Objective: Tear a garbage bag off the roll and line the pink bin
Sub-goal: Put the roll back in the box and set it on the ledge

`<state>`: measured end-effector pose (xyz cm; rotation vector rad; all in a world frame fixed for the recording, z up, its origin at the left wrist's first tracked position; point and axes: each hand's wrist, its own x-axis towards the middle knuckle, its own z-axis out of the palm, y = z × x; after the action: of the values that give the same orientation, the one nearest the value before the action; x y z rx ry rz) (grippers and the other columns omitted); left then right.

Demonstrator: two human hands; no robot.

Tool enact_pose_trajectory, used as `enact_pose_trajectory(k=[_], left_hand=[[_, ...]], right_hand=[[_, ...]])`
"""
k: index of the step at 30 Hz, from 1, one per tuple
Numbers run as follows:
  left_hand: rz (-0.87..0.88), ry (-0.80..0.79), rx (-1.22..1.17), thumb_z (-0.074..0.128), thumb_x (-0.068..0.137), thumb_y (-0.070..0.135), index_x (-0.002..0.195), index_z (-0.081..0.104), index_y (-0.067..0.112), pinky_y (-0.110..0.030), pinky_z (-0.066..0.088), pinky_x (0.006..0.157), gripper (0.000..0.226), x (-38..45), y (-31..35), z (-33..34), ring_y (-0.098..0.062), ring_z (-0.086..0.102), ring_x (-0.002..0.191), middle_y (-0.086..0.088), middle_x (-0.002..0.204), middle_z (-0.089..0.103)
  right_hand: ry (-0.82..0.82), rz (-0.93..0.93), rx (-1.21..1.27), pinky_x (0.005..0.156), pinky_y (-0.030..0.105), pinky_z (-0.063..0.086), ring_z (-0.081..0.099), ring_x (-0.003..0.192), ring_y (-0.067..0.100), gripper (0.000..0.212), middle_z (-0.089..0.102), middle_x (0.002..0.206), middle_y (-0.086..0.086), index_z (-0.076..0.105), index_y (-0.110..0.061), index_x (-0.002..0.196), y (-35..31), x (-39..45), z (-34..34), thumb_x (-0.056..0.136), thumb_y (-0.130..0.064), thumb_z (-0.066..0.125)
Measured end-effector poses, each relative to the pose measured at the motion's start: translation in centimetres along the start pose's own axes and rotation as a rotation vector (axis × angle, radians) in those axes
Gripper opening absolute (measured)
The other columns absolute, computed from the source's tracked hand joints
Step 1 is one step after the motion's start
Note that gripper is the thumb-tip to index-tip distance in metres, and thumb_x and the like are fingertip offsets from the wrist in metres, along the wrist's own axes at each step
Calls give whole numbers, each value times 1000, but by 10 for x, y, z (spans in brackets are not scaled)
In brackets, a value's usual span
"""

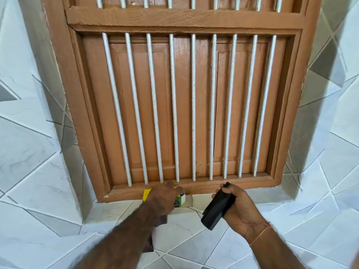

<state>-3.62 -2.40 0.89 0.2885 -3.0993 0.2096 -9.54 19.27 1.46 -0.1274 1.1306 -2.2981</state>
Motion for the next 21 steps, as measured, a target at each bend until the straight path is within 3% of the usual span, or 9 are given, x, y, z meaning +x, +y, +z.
enact_pose_trajectory(k=[5, 8, 13, 18, 21], left_hand=[[58, -11, 19, 70, 77, 15, 120, 47, 35, -34, 45, 75, 53, 9, -2, -4, -28, 60, 105, -2, 124, 53], [42, -20, -9, 69, 75, 17, 128, 44, 34, -37, 48, 80, 61, 3, -2, -6, -28, 58, 108, -1, 130, 49], [28, 176, -193, 69, 77, 23, 142, 28, 38, -28, 45, 72, 78, -29, 9, -5, -23, 59, 103, 8, 135, 40], [0, 331, -419, 72, 77, 29, 138, 28, 41, -14, 42, 72, 76, -55, 11, -8, -14, 57, 106, 17, 135, 38], [-26, 369, -484, 73, 77, 32, 136, 30, 40, -13, 41, 75, 73, -65, 9, -10, -11, 53, 108, 17, 131, 40]], right_hand=[[110, -53, -50, 68, 36, 46, 51, 80, 24, 6, 53, 80, 11, 62, -12, 83, -5, 3, -12, 82, -9, 57], [117, -80, -67, 69, 36, 47, 51, 84, 25, 6, 53, 83, 12, 63, -14, 83, -6, 5, -13, 83, -10, 58], [136, -200, -76, 73, 36, 48, 54, 93, 22, 14, 58, 93, 9, 61, -14, 101, -14, 8, 9, 88, -11, 58], [68, -315, -59, 71, 31, 48, 56, 95, 17, 22, 61, 96, 5, 59, -16, 112, -16, 7, 44, 90, -14, 58], [47, -338, -94, 82, 35, 51, 57, 96, 16, 24, 62, 101, 6, 60, -14, 115, -5, 4, 58, 90, -14, 58]])
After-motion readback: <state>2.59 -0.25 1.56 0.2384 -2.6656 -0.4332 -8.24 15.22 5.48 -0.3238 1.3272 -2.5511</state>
